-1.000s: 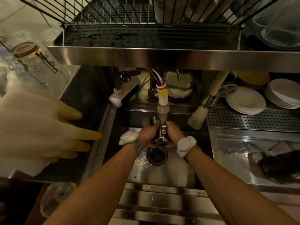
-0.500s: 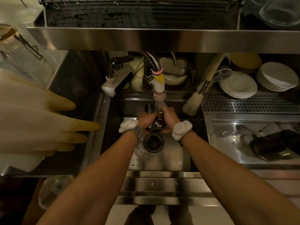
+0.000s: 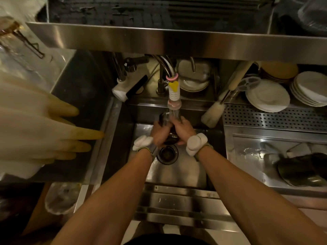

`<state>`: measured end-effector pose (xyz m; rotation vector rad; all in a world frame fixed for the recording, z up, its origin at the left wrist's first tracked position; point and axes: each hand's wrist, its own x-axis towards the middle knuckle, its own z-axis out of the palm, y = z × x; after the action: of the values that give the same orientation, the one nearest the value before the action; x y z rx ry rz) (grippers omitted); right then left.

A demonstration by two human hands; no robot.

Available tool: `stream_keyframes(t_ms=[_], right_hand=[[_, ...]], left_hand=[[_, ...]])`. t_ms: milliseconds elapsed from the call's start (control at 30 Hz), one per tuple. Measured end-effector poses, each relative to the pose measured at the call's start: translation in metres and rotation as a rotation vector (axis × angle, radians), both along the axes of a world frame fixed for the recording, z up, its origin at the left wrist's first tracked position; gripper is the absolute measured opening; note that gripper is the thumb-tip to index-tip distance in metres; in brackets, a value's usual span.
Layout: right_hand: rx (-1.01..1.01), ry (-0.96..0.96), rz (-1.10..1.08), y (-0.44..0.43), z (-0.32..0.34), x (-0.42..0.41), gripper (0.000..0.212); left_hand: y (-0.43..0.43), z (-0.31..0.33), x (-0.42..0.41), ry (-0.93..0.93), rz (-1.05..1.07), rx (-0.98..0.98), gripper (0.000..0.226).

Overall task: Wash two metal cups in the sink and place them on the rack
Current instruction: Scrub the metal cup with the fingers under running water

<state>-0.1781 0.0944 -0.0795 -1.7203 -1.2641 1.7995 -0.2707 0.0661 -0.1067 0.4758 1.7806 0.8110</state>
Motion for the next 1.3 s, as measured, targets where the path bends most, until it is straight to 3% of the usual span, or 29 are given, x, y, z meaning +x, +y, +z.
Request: stream_keyframes(t_ms=[67,233,267,333,400,500,633,733,833,900,967,1033,1133,1300], right_hand=[[-0.023,-0.009,-0.013,0.002,0.001,-0.001,0.084],[-0.03,0.044,-0.148,0.01,-0.003,0.006,0.037],[-0.056,0.093,-0.157,0.011,-0.005,0.006,0.032],[-0.101,0.153,-0.162,0.007,-0.005,0.004,0.03],[0.013,0.049,-0.144,0.005,-0.008,0.005,0.026],[0.174,-0.085,-0.131,0.002,-0.01,0.006,0.044],[-0.016,0.028,-0.152,0.0,-0.01,0.006,0.086],[-0.128,0.1,-0.214,-0.001,-0.009,0.008,0.09],[-0.232,0.185,-0.265,-0.003,-0.014,0.01,0.083],[-0.171,0.085,-0.226,-0.001,-0.015,0.01,0.066],[0.026,-0.097,-0.106,0.003,-0.015,0.01,0.042],[0.131,-0.237,-0.022,0.005,-0.012,0.012,0.042],[0.108,-0.36,0.052,0.009,-0.01,0.012,0.058],[-0.1,-0.03,-0.057,0.006,-0.013,0.006,0.048]], left_hand=[[0.005,-0.017,-0.003,0.031,-0.027,0.035,0.085],[-0.002,0.003,-0.012,0.004,0.047,0.127,0.052],[-0.003,0.005,-0.015,-0.065,0.087,0.116,0.051],[-0.007,0.014,-0.02,-0.229,0.089,0.054,0.07],[-0.008,0.015,-0.019,-0.246,0.038,0.054,0.076],[-0.004,0.006,-0.015,-0.152,0.065,0.094,0.078],[0.001,-0.008,-0.012,-0.108,0.101,0.102,0.076],[-0.008,0.019,-0.01,-0.244,0.104,0.065,0.049],[-0.007,0.018,-0.012,-0.425,0.036,0.002,0.041],[-0.004,0.016,-0.01,-0.392,-0.009,0.008,0.048],[-0.001,0.015,-0.007,-0.273,-0.005,0.011,0.056],[0.0,0.015,-0.004,-0.201,-0.003,0.026,0.055],[-0.001,0.014,-0.007,-0.132,0.001,0.112,0.039],[0.001,0.01,-0.013,-0.033,-0.062,0.189,0.039]])
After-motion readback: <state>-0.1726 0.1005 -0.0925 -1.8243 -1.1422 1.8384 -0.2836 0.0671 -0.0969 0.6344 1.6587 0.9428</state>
